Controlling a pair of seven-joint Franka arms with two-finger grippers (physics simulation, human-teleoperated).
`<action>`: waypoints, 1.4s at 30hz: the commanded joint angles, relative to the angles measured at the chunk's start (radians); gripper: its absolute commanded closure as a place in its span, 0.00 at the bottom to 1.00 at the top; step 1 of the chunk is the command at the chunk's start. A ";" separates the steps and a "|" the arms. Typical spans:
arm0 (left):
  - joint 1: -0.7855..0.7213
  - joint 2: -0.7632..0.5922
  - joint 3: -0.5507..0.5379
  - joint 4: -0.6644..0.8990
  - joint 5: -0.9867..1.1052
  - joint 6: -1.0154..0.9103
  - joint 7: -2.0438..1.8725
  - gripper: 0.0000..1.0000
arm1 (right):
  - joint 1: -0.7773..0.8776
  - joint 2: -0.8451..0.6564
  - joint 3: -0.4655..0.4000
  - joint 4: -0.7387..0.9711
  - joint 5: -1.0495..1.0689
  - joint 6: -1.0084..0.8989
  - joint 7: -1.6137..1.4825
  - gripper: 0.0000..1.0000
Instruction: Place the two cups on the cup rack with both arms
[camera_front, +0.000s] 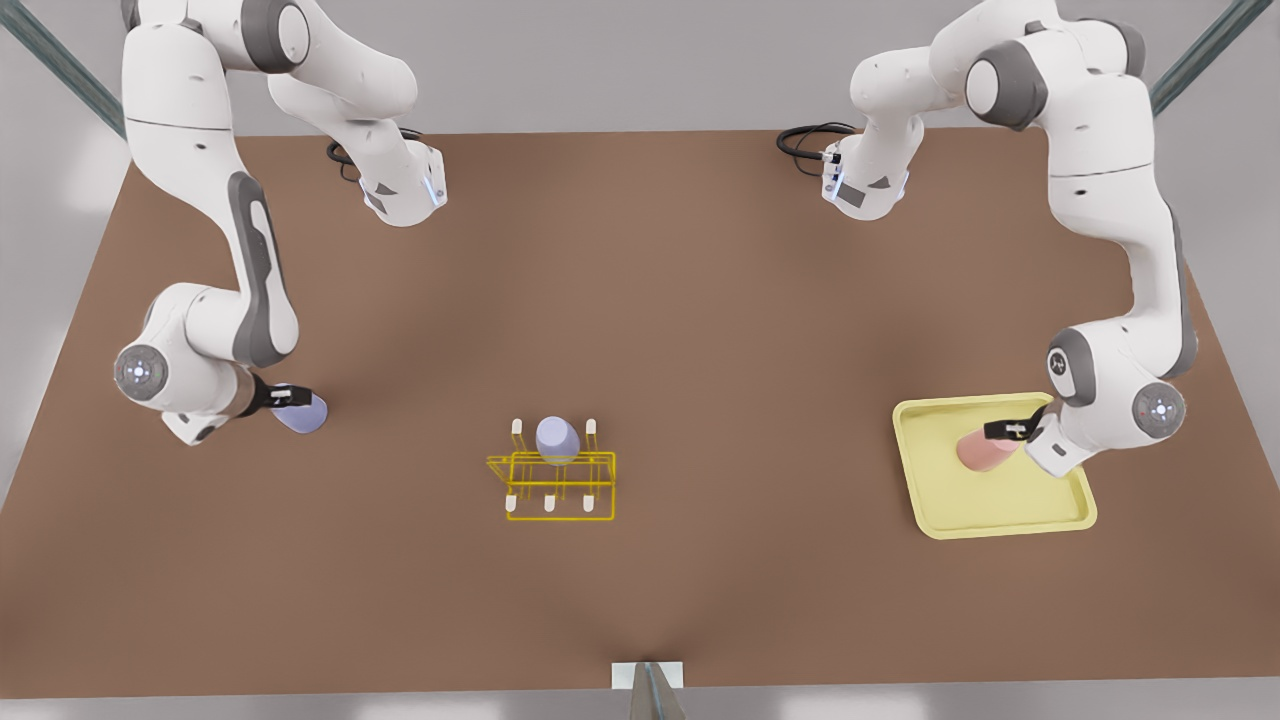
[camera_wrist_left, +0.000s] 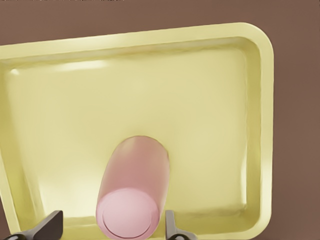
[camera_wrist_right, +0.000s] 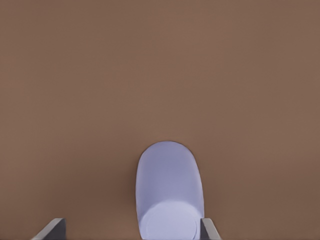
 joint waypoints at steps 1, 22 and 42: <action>-0.006 0.003 0.000 -0.007 0.001 0.082 0.100 0.00 | -0.009 0.000 0.000 -0.020 0.001 0.107 -0.095 0.00; 0.001 0.074 0.002 -0.022 0.001 0.085 0.097 0.10 | -0.039 0.095 -0.002 -0.074 0.001 0.207 -0.103 0.00; -0.056 -0.007 -0.005 -0.013 -0.002 -0.056 -0.055 0.15 | -0.041 0.100 -0.002 -0.104 0.001 0.219 -0.111 0.01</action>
